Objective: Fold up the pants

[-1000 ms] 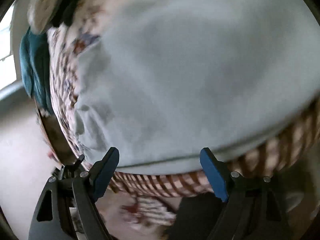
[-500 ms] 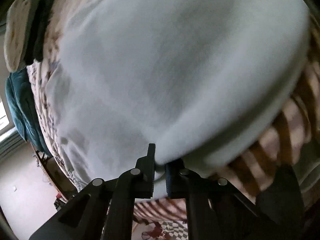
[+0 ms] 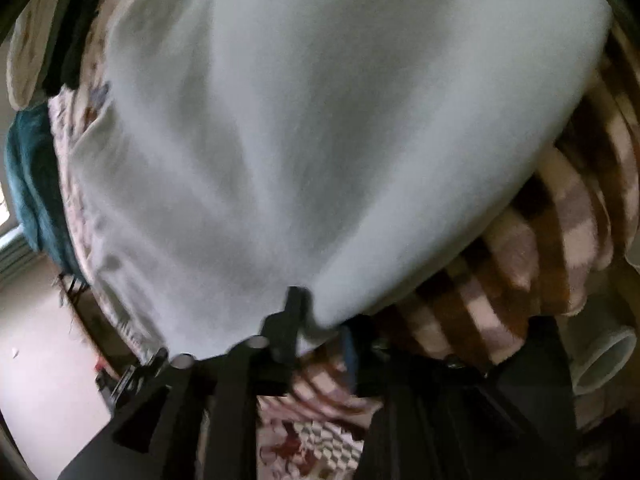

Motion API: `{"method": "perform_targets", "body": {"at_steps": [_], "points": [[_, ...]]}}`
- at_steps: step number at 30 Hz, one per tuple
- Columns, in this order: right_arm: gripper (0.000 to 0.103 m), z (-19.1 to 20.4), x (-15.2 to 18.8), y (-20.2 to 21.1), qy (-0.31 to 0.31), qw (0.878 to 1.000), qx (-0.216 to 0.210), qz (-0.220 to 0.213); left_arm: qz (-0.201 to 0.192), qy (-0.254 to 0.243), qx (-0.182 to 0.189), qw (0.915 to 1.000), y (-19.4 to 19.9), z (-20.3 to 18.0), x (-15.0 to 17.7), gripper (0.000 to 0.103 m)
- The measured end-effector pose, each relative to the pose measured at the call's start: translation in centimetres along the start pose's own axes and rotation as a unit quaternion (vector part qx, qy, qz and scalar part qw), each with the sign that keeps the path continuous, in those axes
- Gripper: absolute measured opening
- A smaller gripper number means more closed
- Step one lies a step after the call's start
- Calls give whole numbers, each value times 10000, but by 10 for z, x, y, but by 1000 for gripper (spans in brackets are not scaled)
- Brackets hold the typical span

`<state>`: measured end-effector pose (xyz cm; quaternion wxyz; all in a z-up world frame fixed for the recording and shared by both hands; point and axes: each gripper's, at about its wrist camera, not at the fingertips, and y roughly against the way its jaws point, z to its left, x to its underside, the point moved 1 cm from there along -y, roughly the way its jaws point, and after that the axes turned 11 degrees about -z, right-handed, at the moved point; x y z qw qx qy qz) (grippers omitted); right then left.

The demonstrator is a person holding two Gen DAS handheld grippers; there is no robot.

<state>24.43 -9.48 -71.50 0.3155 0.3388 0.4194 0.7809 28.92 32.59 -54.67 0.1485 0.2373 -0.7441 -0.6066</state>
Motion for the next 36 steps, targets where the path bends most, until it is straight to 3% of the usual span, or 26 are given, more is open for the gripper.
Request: {"method": "perform_targets", "body": {"at_steps": [1, 2, 3, 4, 5, 7, 9, 11, 13, 14, 16, 18, 20, 22, 23, 24, 26, 27, 29, 33, 36], "points": [[46, 5, 0, 5, 115, 9999, -31, -1, 0, -74, -2, 10000, 7, -1, 3, 39], [69, 12, -1, 14, 255, 9996, -51, -69, -24, -182, -16, 9998, 18, -4, 8, 39], [86, 18, -1, 27, 474, 9985, -32, -260, -81, -326, -82, 9994, 30, -8, 13, 40], [88, 22, -1, 37, 664, 9968, 19, -435, -160, -461, -111, 9987, 39, -14, 19, 47], [88, 27, -2, 44, 896, 9942, 92, -579, -340, -715, -159, 9967, 51, -24, 26, 65], [88, 36, -9, 52, 1363, 9869, 376, -772, -632, -1126, -269, 9913, 64, -42, 37, 88], [88, 24, -24, 55, 1325, 9852, 599, -912, -983, -1747, -341, 9791, 69, -70, 51, 92], [87, 3, -44, 54, 772, 9908, 641, -904, -1042, -2209, -369, 9690, 61, -101, 65, 94], [59, -24, -62, 49, 63, 9947, 396, -947, -1075, -2388, -402, 9643, 54, -120, 74, 94], [21, -35, -65, 50, -166, 9941, 355, -1008, -1093, -2469, -435, 9619, 49, -133, 80, 94], [21, -54, -67, 51, -510, 9943, 101, -933, -1165, -2585, -522, 9575, 44, -152, 89, 94], [21, -54, -70, 47, -211, 9965, 147, -799, -1333, -2788, -702, 9484, 45, -175, 102, 94], [28, -53, -76, 49, -6, 9984, -30, -569, -1438, -2964, -669, 9418, 42, -201, 114, 94], [35, -60, -93, 66, 28, 9986, -361, -376, -1300, -3081, -561, 9408, 38, -219, 124, 94], [46, -67, -101, 82, 18, 9976, -451, -533, -1201, -3139, -495, 9405, 34, -234, 132, 94], [65, -82, -112, 109, -14, 9946, -552, -876, -1149, -3180, -476, 9399, 31, -243, 139, 94], [81, -105, -139, 152, -122, 9869, -544, -1513, -1098, -3249, -422, 9384, 25, -268, 154, 94], [81, -125, -160, 178, -219, 9801, -410, -1929, -1091, -3261, -393, 9382, 23, -278, 160, 94], [81, -160, -196, 205, -466, 9712, -250, -2323, -1070, -3306, -323, 9371, 19, -300, 172, 94], [81, -245, -273, 226, -1398, 9530, -322, -2667, -984, -3519, -210, 9306, 2, -351, 205, 94], [81, -278, -302, 240, -1775, 9370, -312, -2994, -940, -3779, -172, 9209, -8, -387, 228, 94]]}}
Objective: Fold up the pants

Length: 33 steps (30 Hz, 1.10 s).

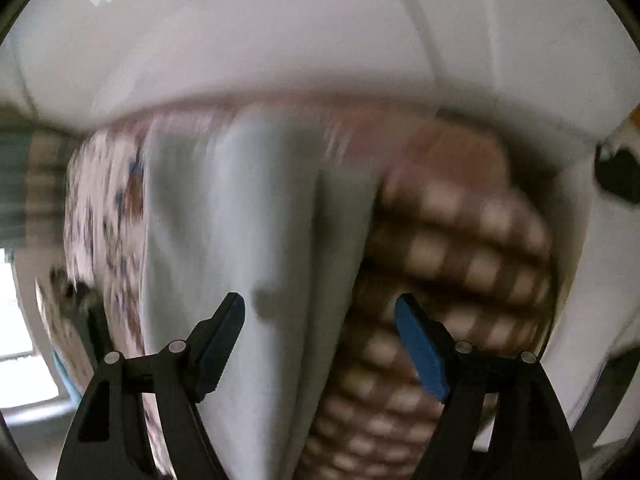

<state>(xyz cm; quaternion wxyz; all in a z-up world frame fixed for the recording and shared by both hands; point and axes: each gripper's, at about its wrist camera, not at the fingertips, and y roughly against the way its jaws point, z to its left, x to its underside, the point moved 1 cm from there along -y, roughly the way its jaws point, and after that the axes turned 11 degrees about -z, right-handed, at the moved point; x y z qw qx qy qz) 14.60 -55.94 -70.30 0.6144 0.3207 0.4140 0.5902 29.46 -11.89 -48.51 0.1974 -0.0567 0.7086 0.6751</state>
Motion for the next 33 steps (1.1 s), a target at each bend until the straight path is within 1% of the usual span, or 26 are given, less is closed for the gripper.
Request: {"method": "perform_targets", "body": {"at_steps": [2, 4, 5, 6, 7, 8, 9, 10, 11, 15, 17, 19, 20, 21, 22, 23, 25, 26, 27, 29, 30, 32, 33], "points": [[80, 4, -12, 8, 51, 9995, -179, -241, -27, -164, 71, 9998, -2, -22, -4, 94], [79, 11, -21, 19, 235, 9982, -350, -436, -51, -355, 144, 9993, -4, -44, -7, 94], [78, 16, -21, 20, 371, 9977, -347, -441, -44, -472, 164, 9987, -5, -55, -8, 94], [77, 25, -19, 15, 574, 9972, -320, -347, -33, -538, 172, 9984, -6, -61, -8, 94], [71, 31, -16, 5, 718, 9970, -175, -213, -19, -602, 199, 9980, -7, -67, -9, 94], [40, 39, -11, -5, 829, 9965, 64, -64, -10, -658, 219, 9976, -7, -72, -9, 94], [11, 36, -5, -17, 844, 9960, 257, 99, -2, -732, 228, 9971, -7, -77, -9, 94], [11, 30, -5, -19, 743, 9968, 273, 128, -4, -776, 236, 9967, -7, -81, -8, 94], [9, 27, -5, -16, 623, 9978, 229, 55, -9, -818, 237, 9964, -6, -83, -8, 94], [8, 31, -10, 24, 495, 9982, 67, -332, -26, -883, 225, 9958, -3, -84, -7, 94], [8, 24, -7, 35, 438, 9984, 41, -341, 13, -857, 222, 9961, -4, -82, -5, 94], [9, 21, -4, 25, 529, 9986, 2, -72, 43, -818, 210, 9964, -6, -79, -3, 94], [11, 14, -5, 18, 465, 9988, -61, 114, 44, -792, 220, 9966, -7, -77, -3, 94], [12, 5, -2, 10, 275, 9990, -200, 303, 40, -766, 228, 9968, -8, -77, -3, 94], [14, -2, -2, 7, 170, 9989, -257, 361, 26, -735, 249, 9970, -9, -75, -2, 94], [19, -10, -3, 7, 92, 9989, -284, 360, 6, -721, 272, 9970, -10, -75, -2, 94], [41, -16, -4, 9, -38, 9988, -416, 258, -50, -685, 344, 9970, -9, -73, -3, 94], [67, -18, -4, 9, -32, 9991, -364, 208, -69, -657, 420, 9969, -9, -72, -3, 94], [77, -21, -3, 7, -46, 9988, -459, 185, -65, -641, 466, 9968, -10, -72, -3, 94], [77, -27, 0, -3, -46, 9980, -545, 329, -3, -567, 619, 9965, -13, -72, -3, 94], [77, -28, 2, -12, -41, 9968, -678, 426, 30, -550, 636, 9965, -14, -72, -2, 94], [79, -27, 3, -23, 1, 9954, -839, 469, 112, -513, 724, 9960, -18, -74, -2, 94], [79, -22, 2, -28, -19, 9925, -1155, 395, 144, -507, 767, 9957, -19, -75, -2, 94]]}}
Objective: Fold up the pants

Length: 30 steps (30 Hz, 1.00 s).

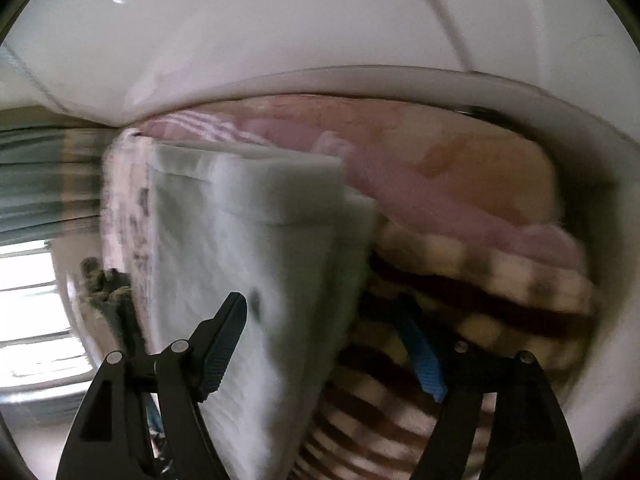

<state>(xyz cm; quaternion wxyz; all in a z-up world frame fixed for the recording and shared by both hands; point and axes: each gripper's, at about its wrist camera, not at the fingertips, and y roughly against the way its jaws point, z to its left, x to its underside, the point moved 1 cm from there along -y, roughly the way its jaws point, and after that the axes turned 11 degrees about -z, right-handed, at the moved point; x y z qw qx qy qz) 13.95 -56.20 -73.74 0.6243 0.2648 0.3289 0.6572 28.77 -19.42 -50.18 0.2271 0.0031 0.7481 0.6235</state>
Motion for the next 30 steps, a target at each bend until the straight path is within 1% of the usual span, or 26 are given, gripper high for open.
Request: {"method": "perform_targets", "body": {"at_steps": [3, 4, 6, 7, 8, 9, 10, 11, 12, 15, 17, 20, 22, 23, 25, 26, 27, 28, 29, 30], "points": [[77, 15, -6, -9, 123, 9971, -739, -111, 11, -60, 14, 10000, -1, -5, 0, 94], [77, 18, -7, -17, 213, 9974, -688, -62, 12, -82, 26, 10000, -1, -6, 1, 94], [80, 16, -10, -45, 240, 9978, -586, 195, 24, -122, 67, 9999, -3, -9, 1, 94], [82, 16, -11, -53, 224, 9978, -599, 166, 34, -137, 79, 9999, -4, -10, 1, 94], [86, 20, -13, -55, 203, 9976, -662, 92, 47, -162, 78, 9998, -5, -12, 1, 94], [84, 26, -14, -56, 233, 9978, -611, 62, 50, -157, 80, 9998, -4, -12, 1, 94], [76, 32, -13, -54, 301, 9978, -596, -5, 51, -143, 97, 9998, -4, -11, 1, 94], [27, 38, -11, -50, 404, 9972, -630, -89, 40, -99, 120, 9999, -3, -10, 1, 94], [22, 42, -9, -46, 370, 9971, -662, -95, 29, -64, 127, 9999, -1, -9, 0, 94], [21, 64, -6, -22, 372, 9954, -796, -383, -22, 75, 148, 9999, 9, 0, 0, 94], [21, 91, 3, -1, 647, 9929, -820, -567, -92, 159, 107, 9998, 19, 11, 0, 94], [21, 140, 25, 36, 1265, 9860, -727, -809, -248, 417, 33, 9988, 40, 40, 0, 94], [21, 176, 48, 56, 1775, 9779, -622, -916, -343, 606, -34, 9976, 53, 66, 2, 94], [21, 192, 61, 62, 1997, 9735, -577, -953, -404, 744, -94, 9964, 62, 85, 4, 94], [21, 227, 98, 70, 2634, 9588, -409, -980, -530, 945, -109, 9941, 73, 111, 8, 94], [21, 240, 117, 73, 2927, 9500, -334, -1030, -584, 1013, -140, 9930, 78, 126, 11, 94], [21, 257, 144, 70, 3293, 9387, -248, -991, -633, 1053, -254, 9921, 85, 144, 15, 94], [21, 267, 165, 65, 3534, 9305, -196, -946, -677, 1079, -381, 9911, 91, 161, 19, 94], [21, 279, 187, 58, 3760, 9219, -142, -924, -690, 1099, -443, 9906, 93, 171, 20, 94], [21, 293, 220, 47, 4080, 9093, -89, -812, -700, 1163, -511, 9894, 99, 188, 24, 94]]}}
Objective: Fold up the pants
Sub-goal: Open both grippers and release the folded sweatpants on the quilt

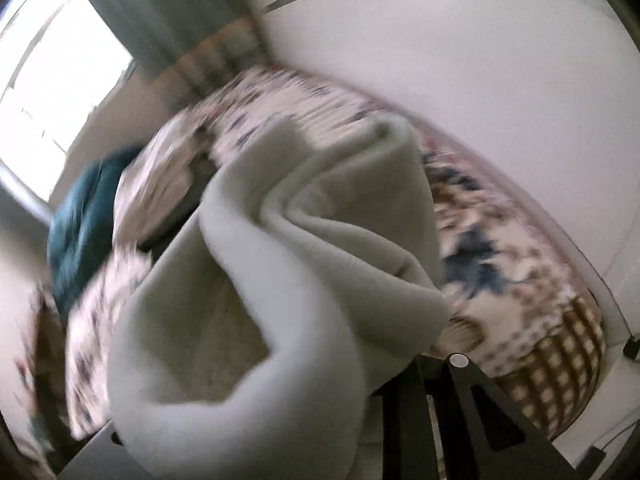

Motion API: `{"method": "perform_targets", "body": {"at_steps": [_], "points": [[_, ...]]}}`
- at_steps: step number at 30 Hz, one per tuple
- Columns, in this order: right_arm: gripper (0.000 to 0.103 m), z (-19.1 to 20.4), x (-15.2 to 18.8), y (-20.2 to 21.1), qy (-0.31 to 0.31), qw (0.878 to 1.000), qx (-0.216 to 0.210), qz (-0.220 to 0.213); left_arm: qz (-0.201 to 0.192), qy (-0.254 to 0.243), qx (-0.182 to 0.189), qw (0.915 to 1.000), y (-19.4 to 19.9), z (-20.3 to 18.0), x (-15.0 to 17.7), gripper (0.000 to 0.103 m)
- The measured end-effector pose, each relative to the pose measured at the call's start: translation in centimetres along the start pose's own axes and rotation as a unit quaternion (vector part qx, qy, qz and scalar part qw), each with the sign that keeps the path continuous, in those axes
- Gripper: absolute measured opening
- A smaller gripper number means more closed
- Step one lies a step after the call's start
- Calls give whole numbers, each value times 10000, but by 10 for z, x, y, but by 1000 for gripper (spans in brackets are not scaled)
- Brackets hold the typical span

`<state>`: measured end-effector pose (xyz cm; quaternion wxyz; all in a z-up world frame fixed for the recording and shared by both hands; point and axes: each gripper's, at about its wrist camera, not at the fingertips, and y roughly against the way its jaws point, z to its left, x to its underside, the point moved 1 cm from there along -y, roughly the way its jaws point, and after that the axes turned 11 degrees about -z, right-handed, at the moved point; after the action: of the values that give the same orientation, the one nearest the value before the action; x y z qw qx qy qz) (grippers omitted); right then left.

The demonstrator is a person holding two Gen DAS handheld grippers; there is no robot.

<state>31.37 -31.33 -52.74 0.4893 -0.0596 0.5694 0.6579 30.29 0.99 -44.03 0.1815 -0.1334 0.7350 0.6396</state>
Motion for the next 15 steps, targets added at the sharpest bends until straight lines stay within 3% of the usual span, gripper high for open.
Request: {"method": "perform_targets", "body": {"at_steps": [5, 9, 12, 15], "points": [[21, 121, 98, -22, 1300, 9907, -30, 410, -68, 330, -223, 9992, 15, 72, -2, 94], [21, 195, 195, -39, 2157, 9724, -104, 887, -140, 530, -391, 9977, 24, 125, -3, 94], [21, 235, 257, -46, 2829, 9529, -96, 1089, -130, 657, -499, 9965, 25, 160, -1, 94], [22, 250, 298, -48, 3336, 9361, 90, 1107, -104, 780, -543, 9954, 25, 185, 2, 94]]}}
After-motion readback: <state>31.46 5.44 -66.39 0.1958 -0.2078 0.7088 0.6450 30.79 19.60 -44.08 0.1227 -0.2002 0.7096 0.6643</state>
